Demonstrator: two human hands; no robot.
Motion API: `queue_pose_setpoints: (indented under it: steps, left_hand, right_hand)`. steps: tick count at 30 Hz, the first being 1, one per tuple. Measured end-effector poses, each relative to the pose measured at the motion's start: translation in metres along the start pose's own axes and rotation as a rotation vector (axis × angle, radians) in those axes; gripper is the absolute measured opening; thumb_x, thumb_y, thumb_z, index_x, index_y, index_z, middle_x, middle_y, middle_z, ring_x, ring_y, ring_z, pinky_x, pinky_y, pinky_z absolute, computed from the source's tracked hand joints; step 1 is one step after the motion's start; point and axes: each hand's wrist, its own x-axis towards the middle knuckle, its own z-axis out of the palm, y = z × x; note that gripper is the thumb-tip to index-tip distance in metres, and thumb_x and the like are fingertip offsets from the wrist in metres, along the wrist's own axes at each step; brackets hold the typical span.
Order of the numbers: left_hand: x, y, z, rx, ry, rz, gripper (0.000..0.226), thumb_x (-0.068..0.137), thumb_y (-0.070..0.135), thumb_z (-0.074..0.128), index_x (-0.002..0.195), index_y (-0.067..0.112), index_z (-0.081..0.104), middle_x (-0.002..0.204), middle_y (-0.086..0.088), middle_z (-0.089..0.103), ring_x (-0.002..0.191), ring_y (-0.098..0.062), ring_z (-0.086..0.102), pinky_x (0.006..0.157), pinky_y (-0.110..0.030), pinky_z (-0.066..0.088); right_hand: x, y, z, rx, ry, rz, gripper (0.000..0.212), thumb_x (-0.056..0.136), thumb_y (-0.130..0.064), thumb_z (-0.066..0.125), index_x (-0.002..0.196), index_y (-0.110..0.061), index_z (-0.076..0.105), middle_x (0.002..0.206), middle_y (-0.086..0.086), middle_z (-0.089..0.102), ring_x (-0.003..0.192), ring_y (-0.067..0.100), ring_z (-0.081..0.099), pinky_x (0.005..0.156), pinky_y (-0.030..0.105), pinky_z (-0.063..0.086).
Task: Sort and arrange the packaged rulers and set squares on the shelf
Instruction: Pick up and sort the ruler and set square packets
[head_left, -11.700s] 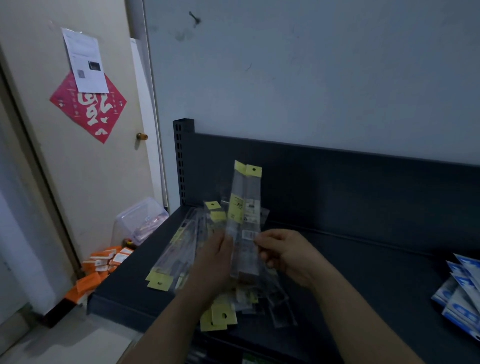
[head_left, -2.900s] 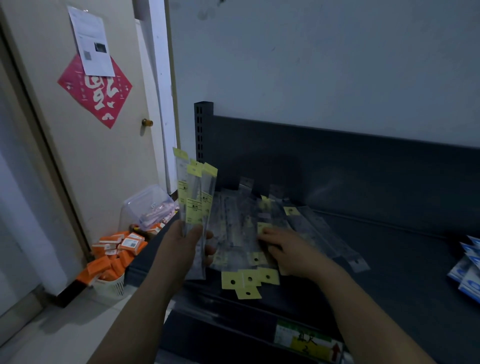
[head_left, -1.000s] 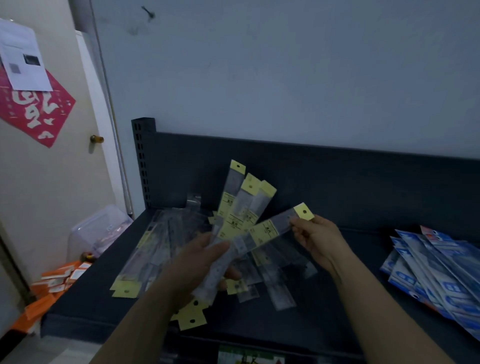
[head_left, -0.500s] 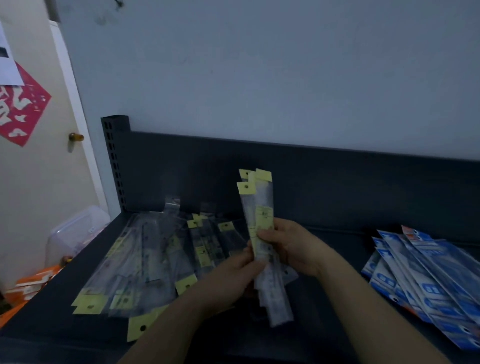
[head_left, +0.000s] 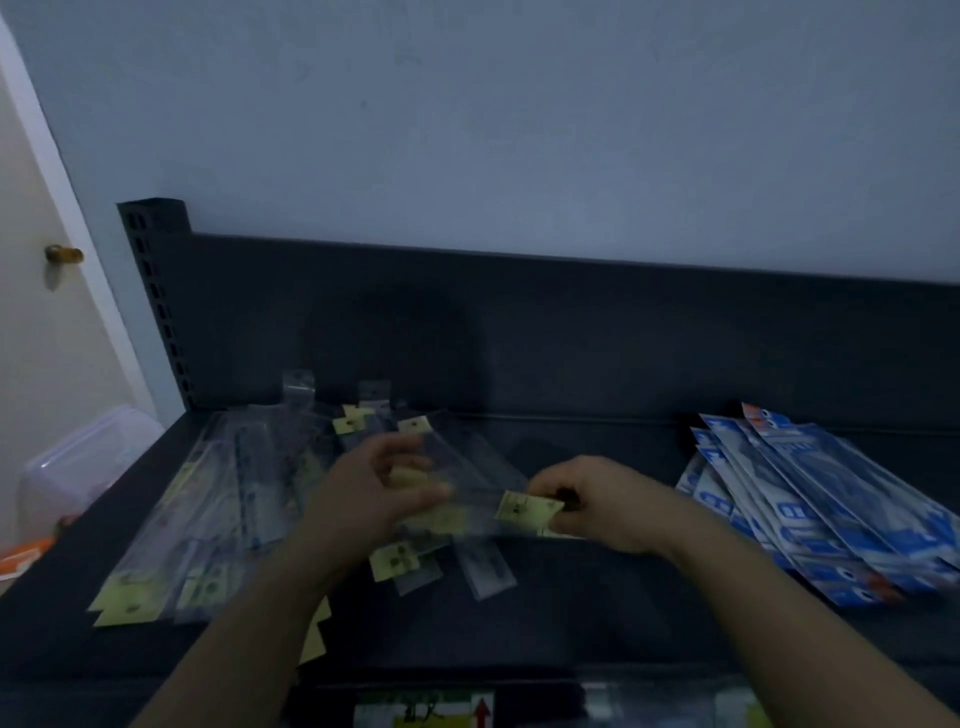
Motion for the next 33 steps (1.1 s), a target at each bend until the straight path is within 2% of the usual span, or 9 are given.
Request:
queue_pose_setpoints:
  steps: [3, 6, 9, 13, 16, 18, 21, 27, 33]
  left_hand:
    - [-0.004, -0.009, 0.007, 0.175, -0.063, 0.020, 0.042, 0.078, 0.032, 0.077, 0.115, 0.032, 0.056, 0.104, 0.015, 0.064, 0.094, 0.001, 0.059, 0.077, -0.020, 0.049]
    - [-0.005, -0.008, 0.015, 0.353, -0.048, 0.099, 0.029, 0.085, 0.030, 0.069, 0.109, 0.033, 0.054, 0.103, 0.017, 0.058, 0.093, 0.002, 0.055, 0.066, -0.009, 0.039]
    - [-0.006, -0.007, 0.018, 0.385, -0.020, 0.127, 0.028, 0.088, 0.031, 0.066, 0.113, 0.029, 0.055, 0.106, 0.014, 0.059, 0.097, -0.003, 0.056, 0.068, -0.009, 0.039]
    - [-0.013, -0.004, -0.010, 0.417, 0.214, 0.115, 0.051, 0.087, 0.045, 0.061, 0.130, 0.021, 0.050, 0.127, 0.002, 0.056, 0.115, -0.018, 0.054, 0.091, -0.031, 0.044]
    - [-0.006, -0.019, -0.057, 0.766, 0.451, -0.024, 0.082, 0.079, 0.067, 0.055, 0.142, 0.017, 0.038, 0.146, -0.011, 0.041, 0.133, -0.031, 0.038, 0.106, -0.047, 0.034]
    - [-0.006, -0.031, -0.082, 0.865, 0.395, -0.279, 0.106, 0.065, 0.087, 0.042, 0.150, 0.027, 0.019, 0.157, -0.012, 0.021, 0.143, -0.034, 0.019, 0.113, -0.056, 0.017]
    - [-0.006, -0.043, -0.092, 0.791, 0.268, -0.488, 0.117, 0.055, 0.095, 0.038, 0.151, 0.039, 0.002, 0.159, -0.013, 0.010, 0.144, -0.039, 0.010, 0.113, -0.061, 0.009]
    - [0.004, -0.035, -0.057, 0.921, 0.146, -0.460, 0.106, 0.068, 0.090, 0.036, 0.150, 0.040, -0.008, 0.160, -0.017, 0.000, 0.145, -0.040, 0.004, 0.114, -0.060, 0.008]
    - [0.018, -0.019, 0.024, 0.865, 0.076, -0.367, 0.086, 0.081, 0.081, 0.018, 0.149, 0.039, -0.015, 0.159, -0.020, -0.008, 0.145, -0.041, -0.007, 0.115, -0.058, -0.003]
  right_hand:
    - [-0.010, 0.011, 0.008, 0.047, 0.117, 0.084, 0.021, 0.079, -0.019, 0.073, 0.095, -0.031, 0.067, 0.096, -0.012, 0.062, 0.087, 0.005, 0.060, 0.082, 0.033, 0.053]
    - [-0.024, 0.021, 0.012, -0.026, 0.194, 0.166, 0.013, 0.079, -0.026, 0.072, 0.090, -0.030, 0.065, 0.090, -0.012, 0.063, 0.083, 0.007, 0.059, 0.077, 0.033, 0.053]
    - [-0.031, 0.028, 0.022, -0.030, 0.243, 0.200, 0.010, 0.082, -0.029, 0.070, 0.089, -0.035, 0.065, 0.086, -0.015, 0.062, 0.079, 0.006, 0.058, 0.071, 0.030, 0.050]
    - [-0.025, 0.033, 0.016, 0.184, 0.305, 0.211, 0.015, 0.085, -0.023, 0.069, 0.083, -0.037, 0.064, 0.082, -0.015, 0.065, 0.077, 0.003, 0.059, 0.071, 0.029, 0.050]
    - [-0.012, 0.030, 0.007, 0.284, 0.356, 0.194, 0.010, 0.086, -0.021, 0.068, 0.087, -0.031, 0.067, 0.084, -0.012, 0.067, 0.078, 0.006, 0.061, 0.072, 0.030, 0.050]
    - [0.002, 0.026, 0.003, 0.291, 0.342, 0.194, 0.002, 0.085, -0.023, 0.068, 0.084, -0.022, 0.067, 0.078, -0.007, 0.067, 0.071, 0.009, 0.059, 0.066, 0.029, 0.048]
    - [0.023, 0.016, 0.001, 0.352, 0.235, 0.201, 0.015, 0.083, -0.025, 0.069, 0.077, -0.012, 0.064, 0.067, -0.005, 0.058, 0.062, 0.008, 0.051, 0.058, 0.024, 0.040]
    - [0.046, 0.009, -0.001, 0.774, 0.057, 0.349, 0.021, 0.089, -0.022, 0.064, 0.107, -0.012, 0.065, 0.091, 0.006, 0.069, 0.076, 0.017, 0.062, 0.062, 0.027, 0.048]
    - [0.040, 0.027, -0.009, 1.029, 0.014, 0.360, 0.021, 0.088, -0.016, 0.065, 0.108, -0.010, 0.067, 0.098, 0.014, 0.071, 0.081, 0.026, 0.065, 0.072, 0.035, 0.053]
